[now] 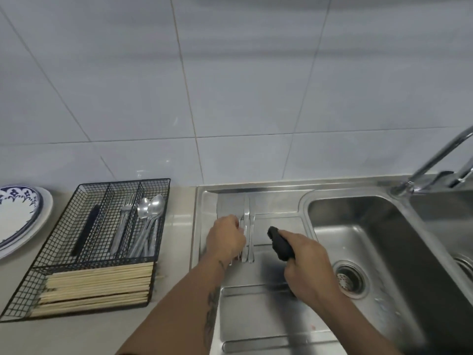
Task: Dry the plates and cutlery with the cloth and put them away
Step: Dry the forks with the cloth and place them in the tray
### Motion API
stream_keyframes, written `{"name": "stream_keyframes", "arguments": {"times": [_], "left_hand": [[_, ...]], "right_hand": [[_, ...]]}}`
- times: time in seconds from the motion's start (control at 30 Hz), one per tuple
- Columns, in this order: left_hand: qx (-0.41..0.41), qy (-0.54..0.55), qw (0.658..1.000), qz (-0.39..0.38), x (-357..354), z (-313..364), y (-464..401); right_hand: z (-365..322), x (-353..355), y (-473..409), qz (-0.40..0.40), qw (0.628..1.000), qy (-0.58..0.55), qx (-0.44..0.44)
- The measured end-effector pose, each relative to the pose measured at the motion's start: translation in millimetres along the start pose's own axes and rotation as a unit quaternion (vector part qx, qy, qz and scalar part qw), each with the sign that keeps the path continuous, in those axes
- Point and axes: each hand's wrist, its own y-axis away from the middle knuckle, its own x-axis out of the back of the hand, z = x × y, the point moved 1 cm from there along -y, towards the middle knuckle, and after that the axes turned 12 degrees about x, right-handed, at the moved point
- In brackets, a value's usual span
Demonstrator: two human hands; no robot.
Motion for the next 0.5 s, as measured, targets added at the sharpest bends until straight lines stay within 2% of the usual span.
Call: {"name": "stream_keyframes", "arguments": {"times": [0.27,0.5], "left_hand": [[0.055,-0.054,0.997,-0.008,-10,19,-11],[0.111,0.035,0.993,0.002,0,27,-11]], "right_hand": [[16,2,-1,-0.014,1.000,-0.008,-0.017],[11,-3,-5,-0.008,0.999,-0.033,-0.005]]}}
